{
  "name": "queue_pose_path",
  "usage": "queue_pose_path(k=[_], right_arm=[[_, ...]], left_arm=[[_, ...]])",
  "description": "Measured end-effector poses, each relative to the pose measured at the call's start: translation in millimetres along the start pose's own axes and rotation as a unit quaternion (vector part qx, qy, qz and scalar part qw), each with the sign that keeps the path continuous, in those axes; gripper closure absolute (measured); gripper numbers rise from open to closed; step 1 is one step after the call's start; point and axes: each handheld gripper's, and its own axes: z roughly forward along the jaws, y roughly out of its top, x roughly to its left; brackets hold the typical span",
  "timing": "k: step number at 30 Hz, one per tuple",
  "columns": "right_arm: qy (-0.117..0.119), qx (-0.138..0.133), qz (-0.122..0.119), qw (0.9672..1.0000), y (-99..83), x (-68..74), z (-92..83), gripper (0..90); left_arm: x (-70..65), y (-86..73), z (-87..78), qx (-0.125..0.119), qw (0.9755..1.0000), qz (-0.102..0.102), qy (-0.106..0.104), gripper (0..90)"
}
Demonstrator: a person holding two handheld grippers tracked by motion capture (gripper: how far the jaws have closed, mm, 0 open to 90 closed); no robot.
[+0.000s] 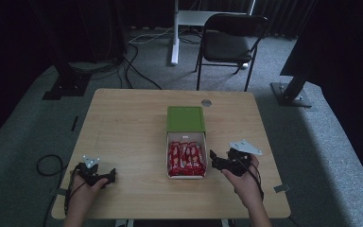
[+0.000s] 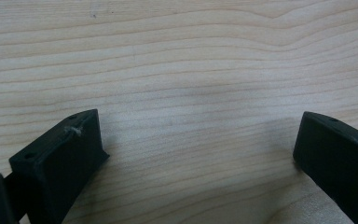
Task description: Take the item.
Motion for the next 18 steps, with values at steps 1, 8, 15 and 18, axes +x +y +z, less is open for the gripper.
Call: queue_pose_path(k=[1, 8, 15, 18], right_arm=[[0.003, -0.002, 0.000, 1.0000, 1.9, 3.5, 0.5, 13.9], [0.013, -0.003, -0.009, 0.9999, 9.4, 17.5, 4.0, 14.0], [0.029, -0.004, -0.021, 0.9994, 16.0, 32.4, 8.6, 14.3], [0.039, -0.006, -0.017, 0.9991, 17.9, 39.1, 11.3, 14.3]], left_arm=[[0.0, 0.0, 0.0, 0.000, 1.0000, 0.000, 0.000, 2.1], [0.0, 0.0, 0.1, 0.000, 1.0000, 0.000, 0.000, 2.1], [0.0, 0.0, 0.1, -0.001, 1.0000, 0.000, 0.000, 2.1], [0.1, 0.0, 0.1, 0.000, 1.0000, 0.000, 0.000, 2.0]])
